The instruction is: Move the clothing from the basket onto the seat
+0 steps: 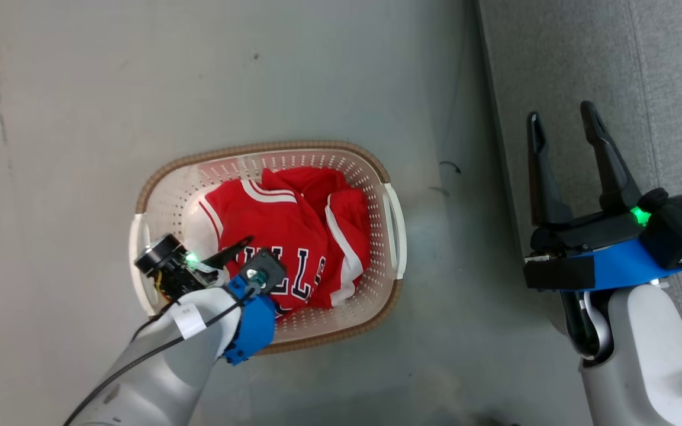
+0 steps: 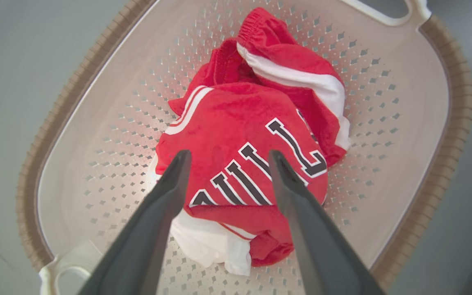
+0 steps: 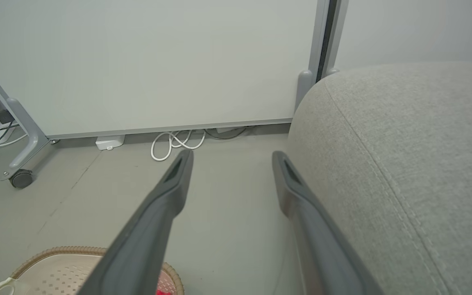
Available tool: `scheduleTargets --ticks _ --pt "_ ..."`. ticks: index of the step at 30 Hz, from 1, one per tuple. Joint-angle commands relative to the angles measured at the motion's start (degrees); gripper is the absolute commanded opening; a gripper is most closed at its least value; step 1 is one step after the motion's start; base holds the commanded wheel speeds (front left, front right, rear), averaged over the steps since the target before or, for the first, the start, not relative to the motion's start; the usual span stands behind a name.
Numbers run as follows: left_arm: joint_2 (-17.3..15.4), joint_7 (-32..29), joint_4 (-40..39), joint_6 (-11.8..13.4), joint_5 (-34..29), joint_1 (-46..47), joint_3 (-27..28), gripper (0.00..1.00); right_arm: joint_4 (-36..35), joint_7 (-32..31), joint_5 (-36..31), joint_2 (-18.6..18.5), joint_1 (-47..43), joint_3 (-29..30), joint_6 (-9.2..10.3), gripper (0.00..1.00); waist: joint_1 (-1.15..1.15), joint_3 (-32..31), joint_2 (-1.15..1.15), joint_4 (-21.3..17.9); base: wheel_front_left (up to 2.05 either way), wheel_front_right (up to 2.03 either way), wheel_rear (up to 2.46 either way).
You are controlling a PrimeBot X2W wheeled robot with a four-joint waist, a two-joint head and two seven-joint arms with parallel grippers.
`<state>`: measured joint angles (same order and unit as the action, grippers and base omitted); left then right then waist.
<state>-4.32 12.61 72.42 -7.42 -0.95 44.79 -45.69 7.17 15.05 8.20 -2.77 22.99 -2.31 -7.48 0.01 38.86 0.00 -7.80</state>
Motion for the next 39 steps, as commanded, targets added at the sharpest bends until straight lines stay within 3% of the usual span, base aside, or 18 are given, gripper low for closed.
scheduleTargets --ticks 1,12,19,27,39 --pt "-0.7 -0.5 0.3 0.0 0.5 1.2 -0.5 1.0 -0.3 0.2 -0.2 -0.2 0.9 0.0 -0.03 1.0 -0.01 1.4 0.0 -0.5 0.0 0.0 0.0" --pt "-4.3 -6.6 1.3 0.0 0.8 5.6 -5.6 1.0 -1.5 0.2 0.3 -0.2 2.2 -0.1 -0.03 1.0 -0.01 6.2 0.0 -1.0 0.0 0.0 0.0" --pt "-4.9 -12.4 1.5 0.0 2.9 7.6 -8.0 1.0 -2.4 0.2 0.8 -0.2 3.1 -0.2 -0.03 1.0 -0.01 9.6 0.0 -1.6 0.0 0.0 0.0" --pt "-6.1 -13.9 1.5 0.0 3.8 10.2 -9.9 1.0 -3.4 0.2 1.2 -0.2 3.9 0.0 -0.03 1.0 -0.01 12.9 0.0 -2.2 0.0 0.0 0.0" --pt "-6.1 -10.6 1.5 0.2 2.4 13.5 -12.9 1.0 -4.3 0.2 1.7 -0.2 4.1 0.6 -0.03 1.0 -0.01 17.0 0.0 -2.9 0.0 0.0 0.0"
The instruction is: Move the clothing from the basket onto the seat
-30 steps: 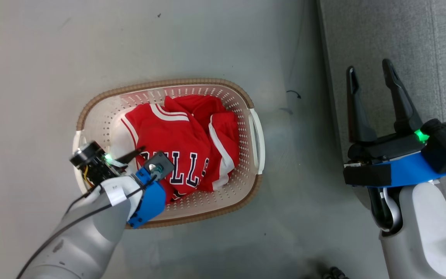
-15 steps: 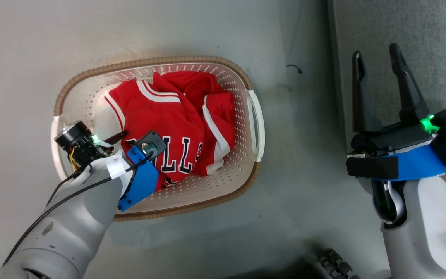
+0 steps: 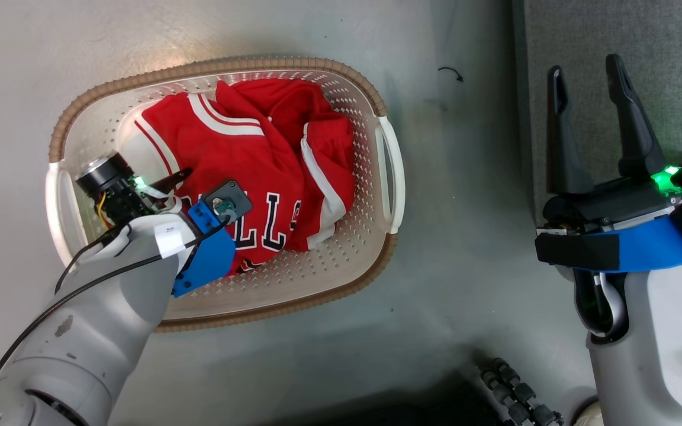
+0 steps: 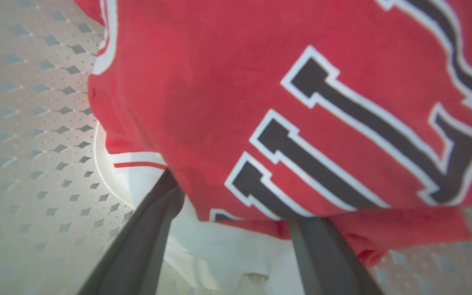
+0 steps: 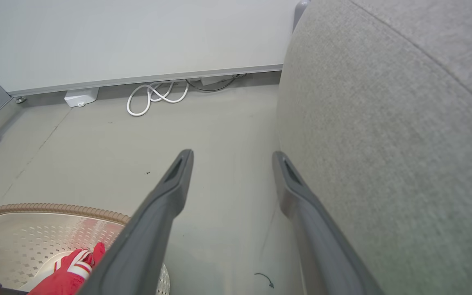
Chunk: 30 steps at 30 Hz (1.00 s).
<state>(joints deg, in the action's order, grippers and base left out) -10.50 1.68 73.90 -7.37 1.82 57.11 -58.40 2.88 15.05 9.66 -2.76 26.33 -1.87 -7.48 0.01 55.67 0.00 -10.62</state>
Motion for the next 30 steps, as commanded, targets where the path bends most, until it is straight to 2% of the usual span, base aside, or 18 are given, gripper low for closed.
scheduleTargets --ticks 1,3,4,5,11,17,30 --pt "0.2 0.9 0.0 0.2 -0.5 1.4 -0.6 1.0 0.0 0.2 0.3 -0.2 0.8 0.2 -0.03 1.0 -0.01 0.3 0.0 0.0 0.0 0.0 0.0" --pt "0.1 1.0 0.0 0.1 -0.8 1.4 -1.1 1.0 -0.1 0.2 0.5 -0.2 0.8 0.1 -0.03 1.0 -0.01 0.5 0.0 0.0 0.0 0.0 0.0" --pt "0.0 1.4 0.0 0.1 -1.0 1.6 -1.5 0.46 -0.1 0.2 0.6 -0.2 0.8 0.0 -0.03 1.0 -0.01 0.6 0.0 0.0 0.0 0.0 0.0" --pt "0.0 1.5 0.0 0.1 -1.0 1.8 -1.6 0.0 -0.1 0.2 0.7 -0.2 0.9 0.0 -0.03 1.0 -0.01 0.6 0.0 0.0 0.0 0.0 0.0" --pt "-0.3 2.4 0.0 0.1 -0.5 1.9 -2.5 0.0 -0.1 0.2 0.8 -0.2 1.2 0.0 -0.02 1.0 -0.01 0.5 0.0 -0.2 0.0 0.0 0.0" --pt "0.8 5.3 0.0 0.3 1.3 1.1 -1.6 0.0 0.5 0.2 0.5 -0.2 1.2 -0.1 -0.02 1.0 -0.01 -1.3 0.0 0.3 0.0 0.0 0.0" --pt "4.1 11.2 0.0 0.3 5.1 -3.5 -0.5 0.0 2.0 0.2 -0.7 -0.2 -1.1 -0.1 -0.03 1.0 -0.01 -12.2 0.0 2.2 0.0 0.0 0.0"
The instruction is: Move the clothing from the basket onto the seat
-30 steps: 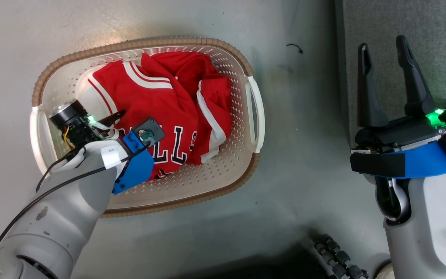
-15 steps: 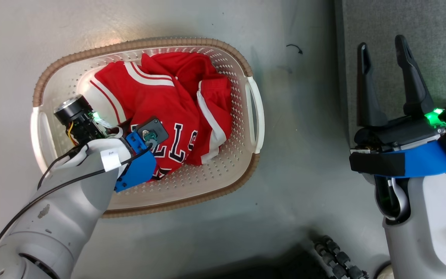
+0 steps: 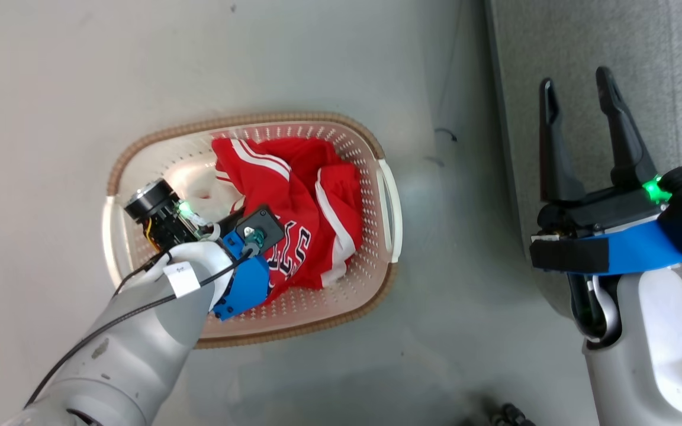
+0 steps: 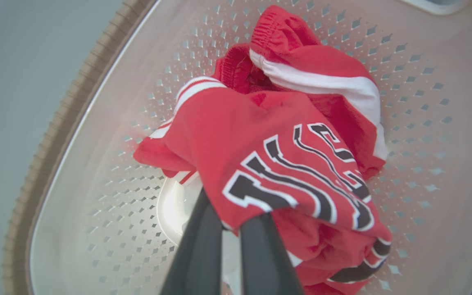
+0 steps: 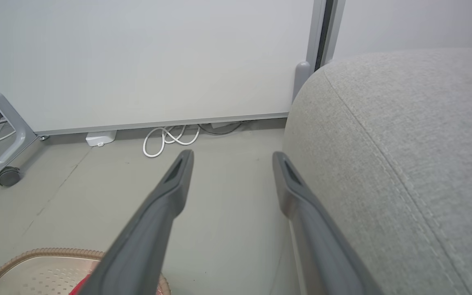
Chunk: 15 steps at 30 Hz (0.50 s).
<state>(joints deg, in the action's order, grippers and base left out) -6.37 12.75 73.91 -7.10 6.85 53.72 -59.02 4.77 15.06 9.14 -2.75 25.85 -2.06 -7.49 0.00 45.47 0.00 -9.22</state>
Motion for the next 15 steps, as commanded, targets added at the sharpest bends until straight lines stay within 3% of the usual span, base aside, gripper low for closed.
scheduleTargets --ticks 1,15 --pt "0.2 0.4 0.0 0.0 0.4 -0.5 0.3 0.0 0.3 0.2 -0.3 -0.2 -1.0 0.0 -0.02 1.0 0.0 -3.1 0.0 0.9 0.0 0.0 0.0" --pt "0.0 2.5 -4.3 -0.2 6.3 -7.8 3.8 0.0 3.1 0.2 -0.9 -0.2 -6.8 0.2 -0.02 1.0 0.0 -18.4 0.0 3.7 0.0 0.0 0.0"
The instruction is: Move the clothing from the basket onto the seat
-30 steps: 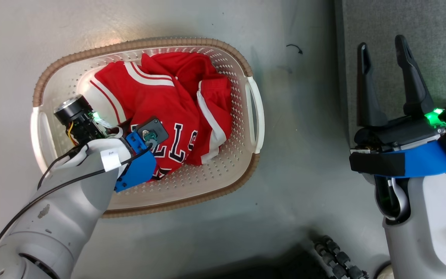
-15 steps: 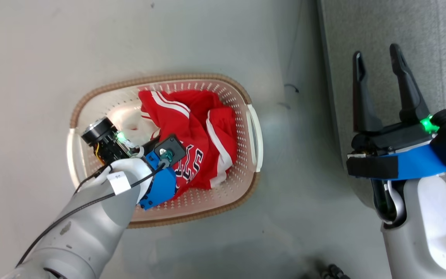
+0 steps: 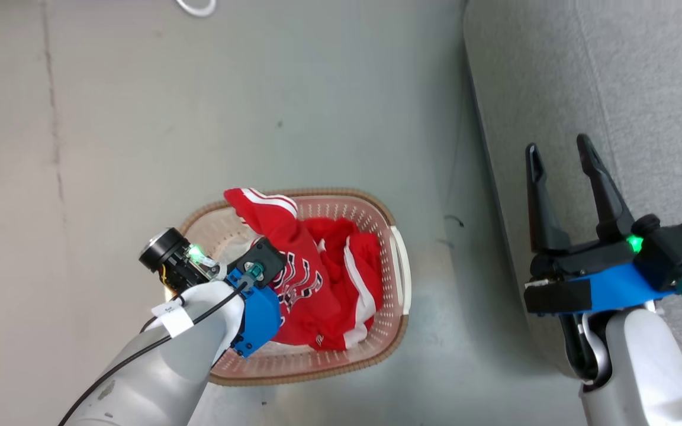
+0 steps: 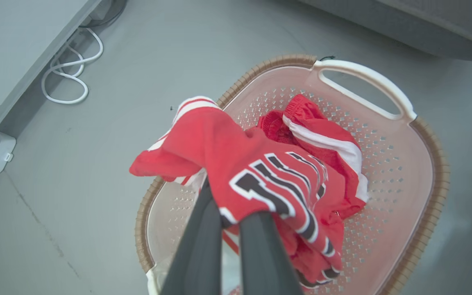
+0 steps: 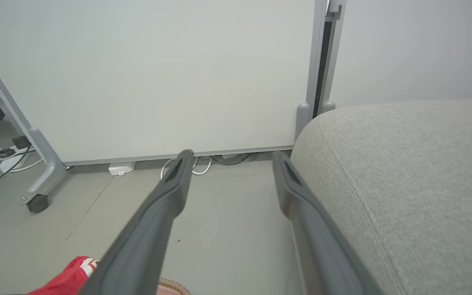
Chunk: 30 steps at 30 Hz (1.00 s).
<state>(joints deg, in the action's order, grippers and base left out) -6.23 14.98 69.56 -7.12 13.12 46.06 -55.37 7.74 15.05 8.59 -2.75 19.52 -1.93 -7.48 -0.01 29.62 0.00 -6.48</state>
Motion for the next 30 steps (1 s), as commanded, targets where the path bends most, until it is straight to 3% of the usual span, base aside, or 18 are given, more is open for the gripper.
scheduleTargets --ticks 1,18,30 --pt "-0.4 0.3 -1.0 -0.2 0.4 -0.5 0.4 0.0 0.2 0.2 -0.4 -0.2 -1.0 0.0 -0.03 1.0 0.01 -3.5 0.0 1.1 0.0 0.0 0.0" --pt "-5.6 0.3 -17.1 -0.3 6.4 -4.6 11.1 0.0 2.2 0.2 0.2 -0.2 -9.0 0.5 -0.03 1.0 0.01 -18.8 0.0 2.8 0.0 0.0 0.0" --pt "-4.2 0.2 -25.9 0.0 7.3 -3.7 17.6 0.0 1.9 0.2 0.6 -0.2 -12.6 0.9 -0.03 1.0 0.01 -24.1 0.0 3.3 0.0 0.0 0.0"
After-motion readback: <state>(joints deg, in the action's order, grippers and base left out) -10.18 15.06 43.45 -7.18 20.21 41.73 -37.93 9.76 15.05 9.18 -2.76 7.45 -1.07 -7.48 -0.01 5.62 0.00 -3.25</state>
